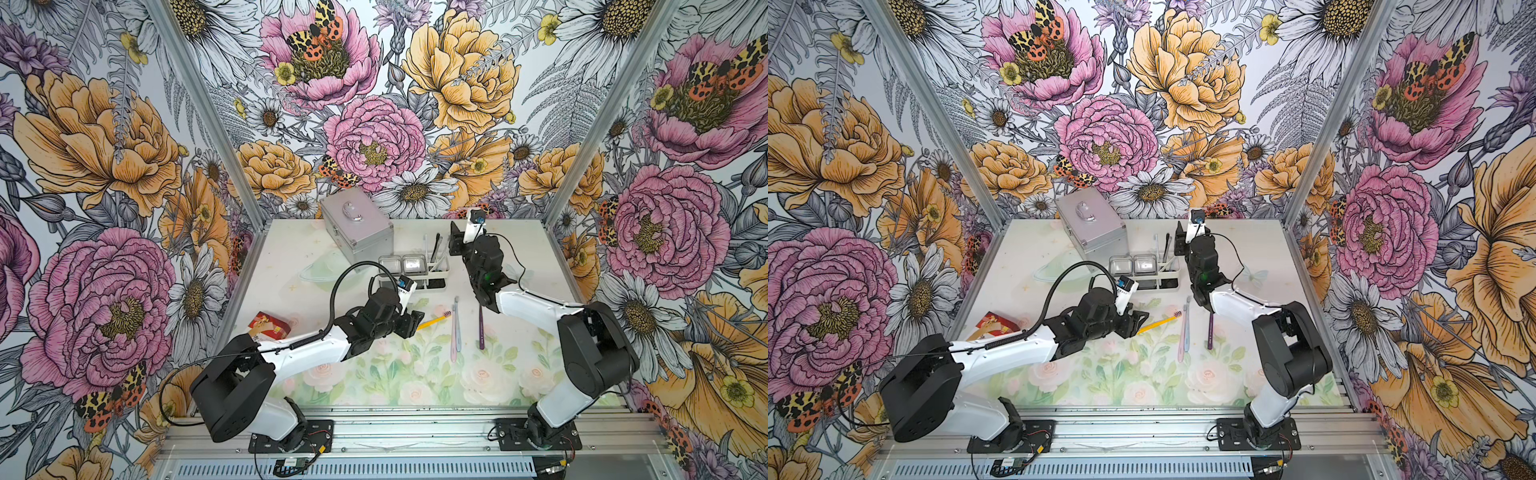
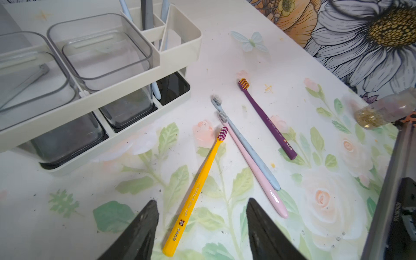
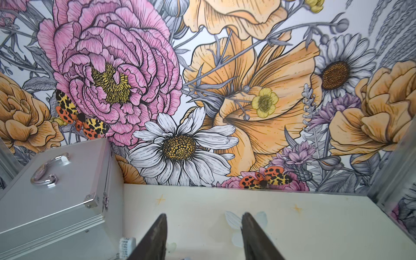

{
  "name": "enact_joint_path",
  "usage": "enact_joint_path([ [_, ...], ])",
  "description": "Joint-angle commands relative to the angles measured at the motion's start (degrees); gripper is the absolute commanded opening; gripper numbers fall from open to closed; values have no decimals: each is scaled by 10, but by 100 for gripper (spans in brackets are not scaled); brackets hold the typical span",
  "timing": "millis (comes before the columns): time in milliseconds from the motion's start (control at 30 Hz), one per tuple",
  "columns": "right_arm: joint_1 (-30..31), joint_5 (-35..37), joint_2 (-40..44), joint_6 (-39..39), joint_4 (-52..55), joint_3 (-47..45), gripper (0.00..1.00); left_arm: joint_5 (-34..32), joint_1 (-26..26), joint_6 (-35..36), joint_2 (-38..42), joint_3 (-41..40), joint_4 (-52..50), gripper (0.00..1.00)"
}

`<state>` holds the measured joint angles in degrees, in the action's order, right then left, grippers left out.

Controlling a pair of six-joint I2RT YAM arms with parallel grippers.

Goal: Place the toothbrush into the toothbrush holder
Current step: Place the toothbrush in the toothbrush holder, then pick up the toothbrush from the center of the board.

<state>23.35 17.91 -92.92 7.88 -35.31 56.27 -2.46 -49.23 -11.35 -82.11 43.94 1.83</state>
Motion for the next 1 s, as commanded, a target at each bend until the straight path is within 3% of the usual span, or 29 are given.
enact_joint_path([
  [0,4,42,29,9,49,-4,54,-83,-25,28,-19,36,-60,64],
  [167,3,83,90,17,96,-32,55,-175,-73,75,-79,96,-103,65],
  [267,-8,112,157,76,238,-34,57,-215,-92,106,-139,148,-134,65],
  [367,-36,67,238,134,333,-64,58,-226,-102,130,-188,189,-146,65],
  [700,-90,-47,405,158,478,-125,62,-185,-96,153,-294,291,-239,65],
  [967,-113,-95,428,162,503,-147,63,-119,-62,113,-318,333,-320,66],
])
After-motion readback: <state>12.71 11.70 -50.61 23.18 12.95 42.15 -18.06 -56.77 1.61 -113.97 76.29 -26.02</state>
